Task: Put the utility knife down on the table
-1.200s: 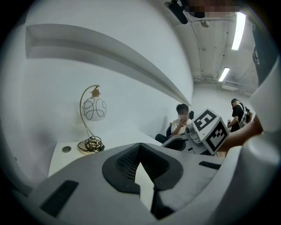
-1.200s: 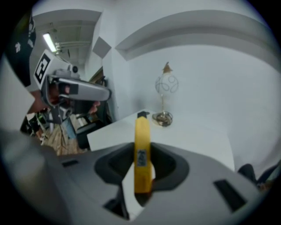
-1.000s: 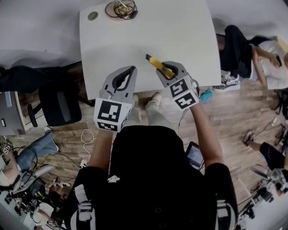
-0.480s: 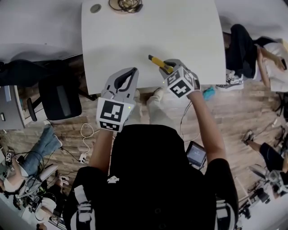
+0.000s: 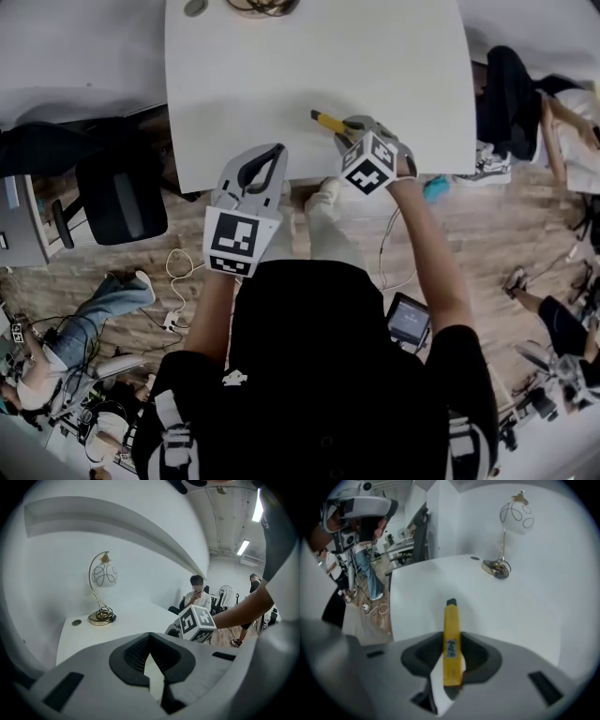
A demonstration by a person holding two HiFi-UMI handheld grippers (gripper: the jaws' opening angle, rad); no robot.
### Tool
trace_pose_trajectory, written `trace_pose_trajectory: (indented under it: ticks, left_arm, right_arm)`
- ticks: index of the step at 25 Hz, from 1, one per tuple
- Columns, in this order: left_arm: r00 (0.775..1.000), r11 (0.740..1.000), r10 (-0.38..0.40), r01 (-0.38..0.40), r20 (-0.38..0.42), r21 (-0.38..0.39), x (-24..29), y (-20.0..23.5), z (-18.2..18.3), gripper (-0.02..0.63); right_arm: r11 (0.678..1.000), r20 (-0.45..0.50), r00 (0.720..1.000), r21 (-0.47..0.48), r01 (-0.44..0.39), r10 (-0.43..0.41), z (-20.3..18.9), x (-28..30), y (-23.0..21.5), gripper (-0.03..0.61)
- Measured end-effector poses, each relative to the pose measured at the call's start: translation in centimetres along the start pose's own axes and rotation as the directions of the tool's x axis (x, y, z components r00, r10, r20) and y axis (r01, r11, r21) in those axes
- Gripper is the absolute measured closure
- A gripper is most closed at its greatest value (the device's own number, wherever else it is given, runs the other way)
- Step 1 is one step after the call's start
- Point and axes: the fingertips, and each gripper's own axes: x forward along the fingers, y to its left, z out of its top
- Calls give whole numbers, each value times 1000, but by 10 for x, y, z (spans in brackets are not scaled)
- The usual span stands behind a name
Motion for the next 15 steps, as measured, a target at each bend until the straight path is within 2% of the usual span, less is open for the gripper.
trace_pose_trajectory:
  ticks: [15]
  left_arm:
    - [999,1000,-10,10,-37,6,6,-1,-15,597]
  right_arm:
    - [999,-53,999,-29,-13,12,-18,22,4,439]
